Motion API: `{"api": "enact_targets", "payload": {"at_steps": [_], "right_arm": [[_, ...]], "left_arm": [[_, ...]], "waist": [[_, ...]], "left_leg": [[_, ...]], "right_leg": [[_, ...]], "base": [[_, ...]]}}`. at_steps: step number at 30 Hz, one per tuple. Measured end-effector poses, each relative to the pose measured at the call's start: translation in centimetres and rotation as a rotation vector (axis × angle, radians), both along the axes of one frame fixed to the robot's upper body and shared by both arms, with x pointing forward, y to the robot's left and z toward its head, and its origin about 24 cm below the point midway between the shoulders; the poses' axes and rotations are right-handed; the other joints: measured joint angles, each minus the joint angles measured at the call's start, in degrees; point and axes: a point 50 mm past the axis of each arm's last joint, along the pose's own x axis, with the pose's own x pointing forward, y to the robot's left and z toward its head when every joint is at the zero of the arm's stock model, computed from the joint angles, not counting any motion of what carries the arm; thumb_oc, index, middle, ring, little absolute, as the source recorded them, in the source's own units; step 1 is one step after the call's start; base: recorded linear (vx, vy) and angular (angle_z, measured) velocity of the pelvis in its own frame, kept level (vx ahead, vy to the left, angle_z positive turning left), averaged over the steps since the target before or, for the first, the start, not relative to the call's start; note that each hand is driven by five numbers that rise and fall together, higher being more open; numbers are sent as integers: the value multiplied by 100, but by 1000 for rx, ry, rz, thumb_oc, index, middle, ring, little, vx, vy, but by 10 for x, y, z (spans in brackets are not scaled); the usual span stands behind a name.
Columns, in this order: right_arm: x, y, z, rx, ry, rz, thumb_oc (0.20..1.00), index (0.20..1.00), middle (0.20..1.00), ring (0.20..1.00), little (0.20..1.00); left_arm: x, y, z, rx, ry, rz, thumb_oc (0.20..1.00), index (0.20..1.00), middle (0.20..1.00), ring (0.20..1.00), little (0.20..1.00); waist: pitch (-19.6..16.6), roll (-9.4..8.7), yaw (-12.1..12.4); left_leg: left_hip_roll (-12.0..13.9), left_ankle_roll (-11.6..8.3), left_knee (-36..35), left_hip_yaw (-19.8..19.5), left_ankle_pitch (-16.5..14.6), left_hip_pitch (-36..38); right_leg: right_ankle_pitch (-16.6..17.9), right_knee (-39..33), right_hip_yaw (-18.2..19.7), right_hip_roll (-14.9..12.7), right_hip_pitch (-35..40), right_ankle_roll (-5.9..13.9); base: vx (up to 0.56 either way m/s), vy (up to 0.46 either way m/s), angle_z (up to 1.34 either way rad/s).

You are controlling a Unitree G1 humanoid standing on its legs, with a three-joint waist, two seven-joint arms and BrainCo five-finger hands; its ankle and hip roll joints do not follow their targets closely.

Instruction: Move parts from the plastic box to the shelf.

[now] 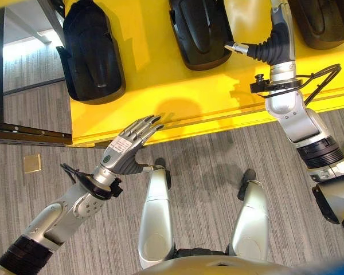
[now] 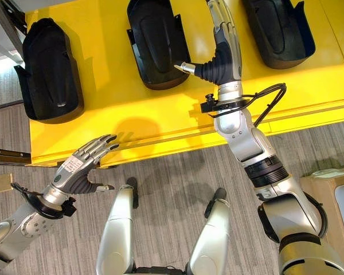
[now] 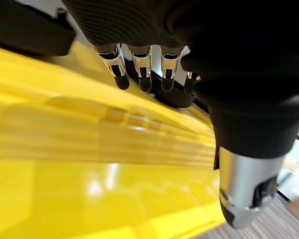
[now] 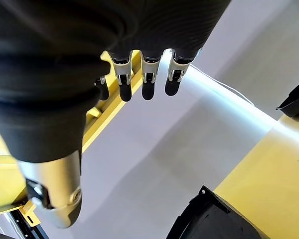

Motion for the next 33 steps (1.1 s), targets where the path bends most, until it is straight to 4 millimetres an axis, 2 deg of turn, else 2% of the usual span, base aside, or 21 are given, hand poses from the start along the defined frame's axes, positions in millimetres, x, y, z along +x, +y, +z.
{"api": "enact_targets", "payload": {"at_steps": [6,16,28,33], "right_arm": [[0,-2,1,6,-2,-7,1000,1000,1000,1000,1000],[-1,-8,6,30,-14,-30,1000,1000,1000,1000,1000],[-5,-10,14,51,-37,-35,1000,1000,1000,1000,1000],[-9,-8,17,48,-50,-21,1000,1000,1000,1000,1000]], "left_arm": [[-2,16,-3,-10,4,98,1000,1000,1000,1000,1000],[-9,41,-10,-6,34,247,1000,1000,1000,1000,1000],[-4,42,-13,-59,22,323,1000,1000,1000,1000,1000],[-3,51,-11,-59,11,384,1000,1000,1000,1000,1000]], "waist": [[4,4,26],[101,42,207],[130,96,221],[129,95,150]], "left_leg": [[-7,-2,50,-18,-14,-69],[-28,1,44,-27,-13,-62],[-29,4,41,-38,-8,-57],[-28,5,43,-39,-8,-62]], "right_leg": [[1,1,-5,-2,-22,-3],[1,-6,-12,-15,-4,-2],[0,5,-17,-12,-3,-2],[1,-2,-17,-11,-3,-3]], "base": [[3,-1,1],[0,0,0],[0,0,0],[0,0,0]]}}
